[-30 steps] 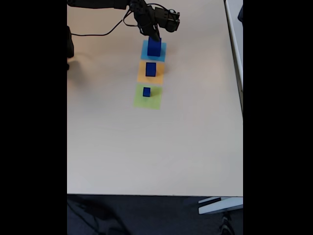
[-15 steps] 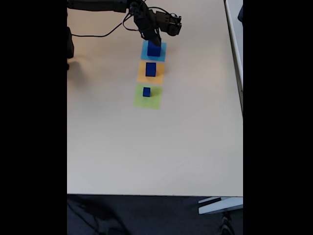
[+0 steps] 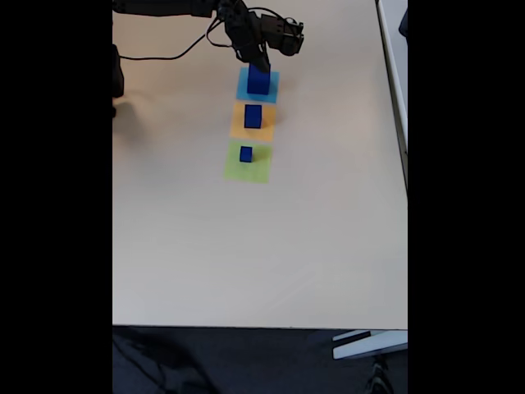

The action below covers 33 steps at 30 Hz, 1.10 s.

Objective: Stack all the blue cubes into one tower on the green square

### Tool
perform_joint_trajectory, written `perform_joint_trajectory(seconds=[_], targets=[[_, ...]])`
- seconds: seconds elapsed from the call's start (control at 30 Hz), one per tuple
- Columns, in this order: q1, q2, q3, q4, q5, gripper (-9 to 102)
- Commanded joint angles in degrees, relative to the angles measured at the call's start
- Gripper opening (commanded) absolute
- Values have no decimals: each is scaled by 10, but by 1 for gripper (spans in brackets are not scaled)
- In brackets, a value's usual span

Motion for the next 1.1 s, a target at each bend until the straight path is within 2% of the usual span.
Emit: perform_joint_trajectory(seconds=[0.0, 0.17, 0.37, 1.07], targets=[[-14, 18, -31, 2, 27, 0], [-15, 18, -11, -11, 32, 0], [-14, 24, 42, -64, 32, 0], [-18, 23, 63, -72, 38, 0]])
